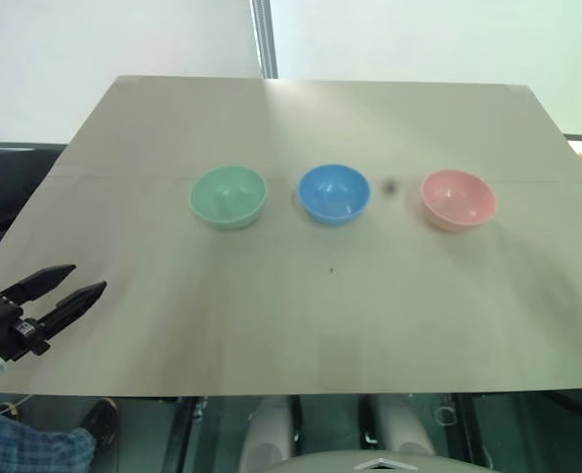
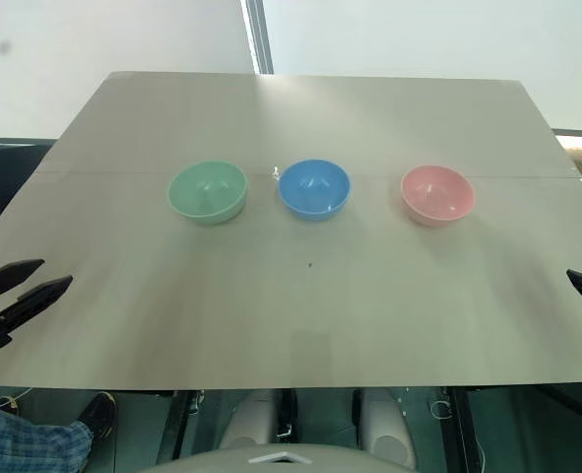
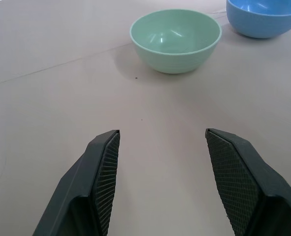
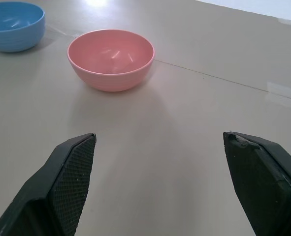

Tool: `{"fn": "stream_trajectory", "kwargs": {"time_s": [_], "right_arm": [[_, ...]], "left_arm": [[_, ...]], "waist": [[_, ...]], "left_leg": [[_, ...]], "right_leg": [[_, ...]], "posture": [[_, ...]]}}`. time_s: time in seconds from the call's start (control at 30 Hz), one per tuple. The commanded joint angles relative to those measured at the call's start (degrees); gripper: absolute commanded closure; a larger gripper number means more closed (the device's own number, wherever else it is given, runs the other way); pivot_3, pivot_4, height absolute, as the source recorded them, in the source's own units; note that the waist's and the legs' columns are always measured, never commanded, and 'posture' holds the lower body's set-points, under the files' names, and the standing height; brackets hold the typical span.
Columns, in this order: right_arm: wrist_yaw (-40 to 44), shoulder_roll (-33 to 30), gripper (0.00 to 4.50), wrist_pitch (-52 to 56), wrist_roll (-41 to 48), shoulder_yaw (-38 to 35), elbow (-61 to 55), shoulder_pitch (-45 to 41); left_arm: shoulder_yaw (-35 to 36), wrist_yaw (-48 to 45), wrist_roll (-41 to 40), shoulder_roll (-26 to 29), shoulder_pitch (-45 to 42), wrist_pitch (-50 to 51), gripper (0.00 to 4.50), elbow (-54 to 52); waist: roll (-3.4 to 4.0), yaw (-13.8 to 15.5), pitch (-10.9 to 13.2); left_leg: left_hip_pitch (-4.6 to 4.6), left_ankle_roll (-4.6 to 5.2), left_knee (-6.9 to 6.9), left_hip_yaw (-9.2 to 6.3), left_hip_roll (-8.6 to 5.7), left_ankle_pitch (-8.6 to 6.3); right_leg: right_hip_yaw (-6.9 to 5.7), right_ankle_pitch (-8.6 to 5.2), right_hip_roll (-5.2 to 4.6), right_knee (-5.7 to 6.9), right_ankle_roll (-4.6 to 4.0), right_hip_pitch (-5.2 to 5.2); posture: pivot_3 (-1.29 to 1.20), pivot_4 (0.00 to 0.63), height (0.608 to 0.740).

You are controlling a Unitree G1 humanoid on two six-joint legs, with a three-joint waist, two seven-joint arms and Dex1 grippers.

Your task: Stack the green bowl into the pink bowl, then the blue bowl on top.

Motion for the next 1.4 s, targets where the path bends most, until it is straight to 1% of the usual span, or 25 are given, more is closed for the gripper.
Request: {"fn": "stream_trajectory", "kwargs": {"time_s": [0.03, 0.27, 0.83, 1.07, 1.2, 1.33, 1.4], "right_arm": [[-0.01, -0.39, 0.0, 0.16, 0.29, -1.54, -2.09, -0.43], [-1.24, 0.56, 0.0, 2.03, 0.78, -1.1, -5.12, -0.38], [-0.96, 0.87, 0.0, 3.34, 0.81, -1.63, -6.8, -0.13], [-0.62, 0.95, 0.0, 3.59, 1.01, -1.66, -7.15, -0.02], [-0.2, 1.15, 0.0, 3.7, 0.7, -0.89, -7.57, 0.33], [0.47, 1.63, 0.0, 2.89, -0.15, 0.14, -7.84, 0.98], [0.38, 1.85, 0.0, 2.75, -0.34, 0.58, -7.86, 0.73]], "left_arm": [[2.89, -0.11, 0.6, 0.16, 0.3, -1.12, 1.58, -0.79], [2.75, -0.14, 0.03, 0.16, -0.5, -0.7, 1.58, 0.45], [2.43, -1.68, 0.18, 0.03, -1.22, -1.82, 1.58, 2.32], [1.42, -2.68, 1.29, 0.03, -1.23, -3.16, 1.58, 3.12], [-0.05, -1.45, 2.33, 0.03, -3.26, -3.84, 1.58, 3.53], [-0.75, -1.91, -0.79, 0.46, -5.61, -1.3, 1.58, 1.42], [-1.29, -4.14, -2.02, 1.36, -5.4, -0.2, 1.58, 0.44]], "waist": [[0.0, 0.0, 0.0], [-0.01, 0.0, 0.0], [0.0, 0.0, 0.0], [-0.01, 0.0, 0.0], [-0.01, 0.07, -0.01], [-0.02, 0.05, -0.02], [-0.03, 0.04, -0.02]], "left_leg": [[0.0, 0.0, 0.0, 0.0, 0.0, 0.0], [0.0, 0.0, 0.0, 0.0, 0.0, 0.0], [0.0, 0.0, 0.0, 0.01, -0.01, 0.0], [0.0, 0.0, 0.0, 0.01, -0.01, 0.0], [0.0, 0.0, 0.0, 0.01, -0.02, 0.0], [0.0, 0.0, 0.0, 0.01, -0.02, 0.0], [0.0, 0.01, 0.0, 0.01, -0.02, 0.0]], "right_leg": [[0.0, 0.0, 0.0, 0.0, 0.0, 0.0], [0.0, 0.0, 0.0, 0.0, 0.0, 0.0], [0.0, 0.0, 0.01, 0.0, 0.0, 0.0], [0.0, 0.0, 0.01, 0.01, 0.0, 0.0], [0.0, 0.0, 0.01, 0.01, 0.0, 0.01], [0.0, 0.0, 0.02, 0.02, 0.0, 0.01], [0.0, 0.0, 0.02, 0.01, 0.0, 0.01]], "posture": [[0.0, 0.15, 0.74], [0.0, 0.15, 0.74], [0.0, 0.15, 0.74], [0.0, 0.15, 0.74], [0.0, 0.15, 0.74], [0.0, 0.15, 0.74], [0.0, 0.15, 0.74]]}}
